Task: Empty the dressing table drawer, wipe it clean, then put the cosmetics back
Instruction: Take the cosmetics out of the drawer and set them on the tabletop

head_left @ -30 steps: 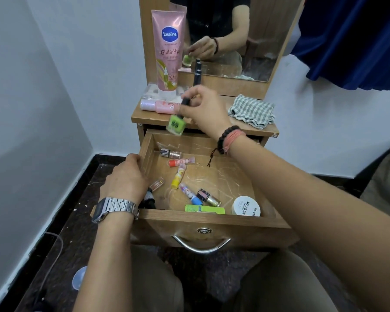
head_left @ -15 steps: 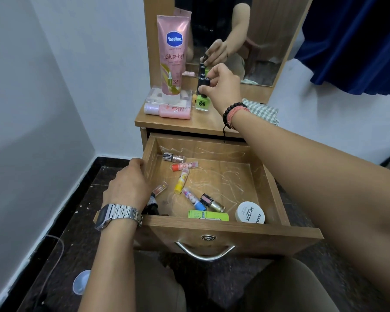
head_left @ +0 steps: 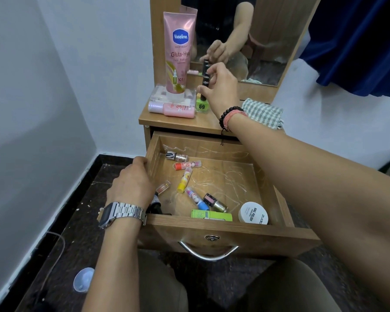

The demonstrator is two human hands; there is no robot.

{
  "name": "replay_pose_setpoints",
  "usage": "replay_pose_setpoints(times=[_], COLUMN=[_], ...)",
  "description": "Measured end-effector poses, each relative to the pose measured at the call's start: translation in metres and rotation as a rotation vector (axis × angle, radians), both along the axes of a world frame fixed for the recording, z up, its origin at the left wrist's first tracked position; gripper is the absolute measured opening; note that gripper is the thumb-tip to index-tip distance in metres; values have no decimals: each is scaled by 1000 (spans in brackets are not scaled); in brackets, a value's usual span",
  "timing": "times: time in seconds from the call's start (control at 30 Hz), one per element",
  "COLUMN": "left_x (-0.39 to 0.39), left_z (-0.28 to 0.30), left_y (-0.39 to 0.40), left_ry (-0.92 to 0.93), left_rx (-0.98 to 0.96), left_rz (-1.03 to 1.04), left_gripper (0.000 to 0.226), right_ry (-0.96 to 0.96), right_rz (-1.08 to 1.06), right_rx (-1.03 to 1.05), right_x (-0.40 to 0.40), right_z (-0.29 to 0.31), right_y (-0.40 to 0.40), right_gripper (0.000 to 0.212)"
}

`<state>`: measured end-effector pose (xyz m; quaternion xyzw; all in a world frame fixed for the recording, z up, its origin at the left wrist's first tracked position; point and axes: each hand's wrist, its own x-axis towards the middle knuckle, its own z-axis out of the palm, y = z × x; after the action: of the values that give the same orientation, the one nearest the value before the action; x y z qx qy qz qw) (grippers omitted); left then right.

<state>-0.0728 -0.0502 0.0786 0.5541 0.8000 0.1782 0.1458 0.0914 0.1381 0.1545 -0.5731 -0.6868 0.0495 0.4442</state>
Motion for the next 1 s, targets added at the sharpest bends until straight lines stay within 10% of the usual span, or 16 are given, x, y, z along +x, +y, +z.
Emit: replay_pose_setpoints(times=[0.2, 0.6, 1.0], left_x=[0, 0, -1], left_z=[-1, -2, -3], left_y=[1, 1, 4], left_ry=[5, 6, -1], left_rx=[-6, -8, 10], left_rz=[2, -8, -15], left_gripper=[45, 46, 47], right_ry=[68, -772, -813], right_rz=[200, 560, 533], right_rx=[308, -277, -338], right_x=[-10, 14, 10], right_z=[-5, -102, -104], right_y=[-52, -94, -97], right_gripper=[7, 45, 23])
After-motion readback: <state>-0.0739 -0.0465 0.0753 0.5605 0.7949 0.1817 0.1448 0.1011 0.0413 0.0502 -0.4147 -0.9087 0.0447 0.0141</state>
